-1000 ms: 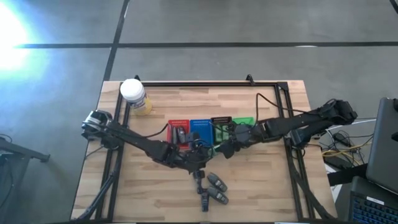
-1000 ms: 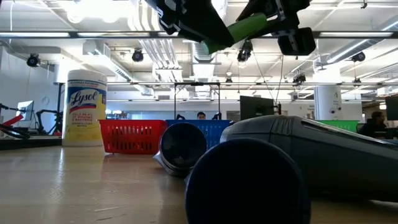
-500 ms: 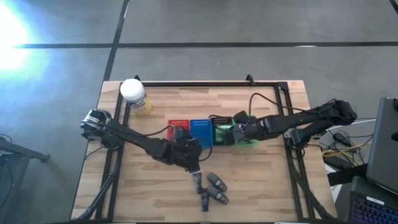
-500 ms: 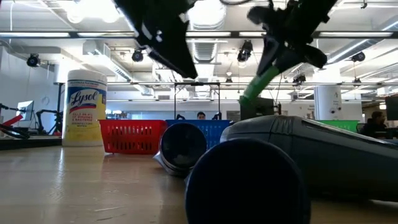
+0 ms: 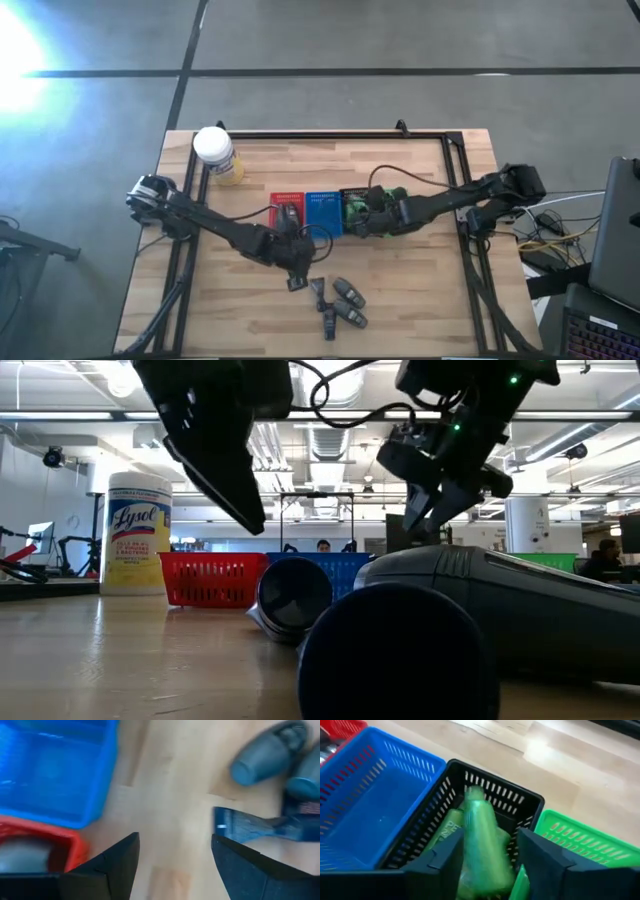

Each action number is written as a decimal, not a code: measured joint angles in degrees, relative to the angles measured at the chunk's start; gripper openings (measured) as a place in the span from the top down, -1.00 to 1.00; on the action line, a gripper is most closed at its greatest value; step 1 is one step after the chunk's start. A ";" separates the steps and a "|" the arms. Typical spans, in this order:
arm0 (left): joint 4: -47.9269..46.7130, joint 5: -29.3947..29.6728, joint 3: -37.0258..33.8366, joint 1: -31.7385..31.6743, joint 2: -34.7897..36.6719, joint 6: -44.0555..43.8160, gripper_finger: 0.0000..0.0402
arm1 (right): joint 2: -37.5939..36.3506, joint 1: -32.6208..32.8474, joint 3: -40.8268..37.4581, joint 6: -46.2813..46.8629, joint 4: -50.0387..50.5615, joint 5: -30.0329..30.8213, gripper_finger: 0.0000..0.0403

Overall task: Pick & Place Travel size toiletries
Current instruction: Put the green shampoo into the black bin, then put the blue shave cream into the blue bin

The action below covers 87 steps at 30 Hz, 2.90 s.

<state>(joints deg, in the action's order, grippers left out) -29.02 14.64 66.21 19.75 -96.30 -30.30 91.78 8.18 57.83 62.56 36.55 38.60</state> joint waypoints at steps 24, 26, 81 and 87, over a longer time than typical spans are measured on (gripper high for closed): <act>23.19 -16.91 -3.52 4.36 -4.92 57.40 -0.26 | -3.42 14.91 8.36 -7.81 14.36 -2.54 -0.85; 23.03 -17.98 -3.03 4.10 -6.93 58.77 -0.26 | -3.42 16.79 8.36 -6.23 14.39 -2.57 -0.85; 7.64 -0.66 1.56 -20.89 0.98 -26.37 0.06 | -10.26 26.08 8.41 32.88 29.05 8.13 -0.77; 8.34 -16.15 2.00 -10.62 6.48 13.21 0.06 | -10.26 26.08 8.33 20.06 26.03 -1.23 -0.76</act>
<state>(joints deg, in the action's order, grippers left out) -20.68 -1.51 68.20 9.12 -89.82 -17.09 81.52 34.26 66.17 82.63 62.58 37.37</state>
